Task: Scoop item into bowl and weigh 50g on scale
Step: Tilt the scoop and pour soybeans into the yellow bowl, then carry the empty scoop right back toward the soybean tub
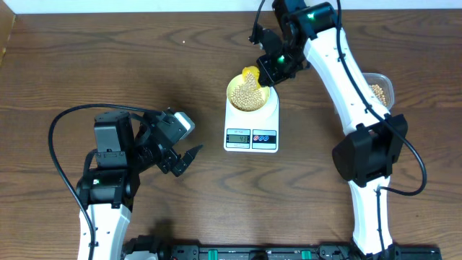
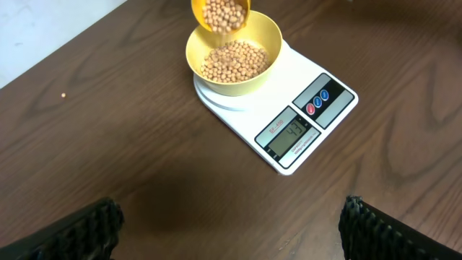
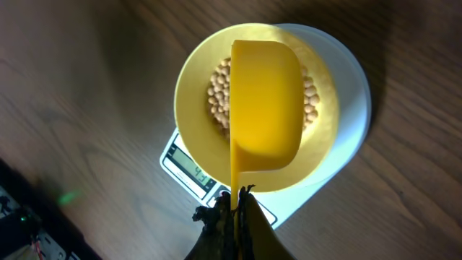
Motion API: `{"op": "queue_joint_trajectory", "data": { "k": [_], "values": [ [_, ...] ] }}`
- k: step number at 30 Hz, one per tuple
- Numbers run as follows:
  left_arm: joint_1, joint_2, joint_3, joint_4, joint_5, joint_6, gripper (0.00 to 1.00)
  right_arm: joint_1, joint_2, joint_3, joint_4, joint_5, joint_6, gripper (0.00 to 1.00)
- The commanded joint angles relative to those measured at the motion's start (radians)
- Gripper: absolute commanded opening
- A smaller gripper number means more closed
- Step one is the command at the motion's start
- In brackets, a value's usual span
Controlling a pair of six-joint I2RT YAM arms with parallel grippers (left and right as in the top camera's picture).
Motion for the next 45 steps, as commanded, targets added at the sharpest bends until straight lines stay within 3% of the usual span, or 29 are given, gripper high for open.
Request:
{"op": "queue_joint_trajectory", "data": {
  "k": [1, 6, 19, 45],
  "values": [
    [-0.002, 0.001, -0.002, 0.000, 0.013, 0.003, 0.98, 0.006, 0.006, 0.021, -0.002, -0.005, -0.022, 0.01],
    [-0.002, 0.001, -0.002, 0.000, 0.013, 0.003, 0.98, -0.031, 0.006, 0.021, -0.009, -0.134, -0.022, 0.01],
    [-0.002, 0.001, -0.002, 0.000, 0.013, 0.003, 0.98, -0.077, 0.006, 0.021, -0.060, -0.255, -0.042, 0.01],
    [-0.002, 0.001, -0.002, 0.000, 0.013, 0.003, 0.98, -0.103, 0.006, 0.021, -0.080, -0.265, -0.046, 0.01]
  ]
}}
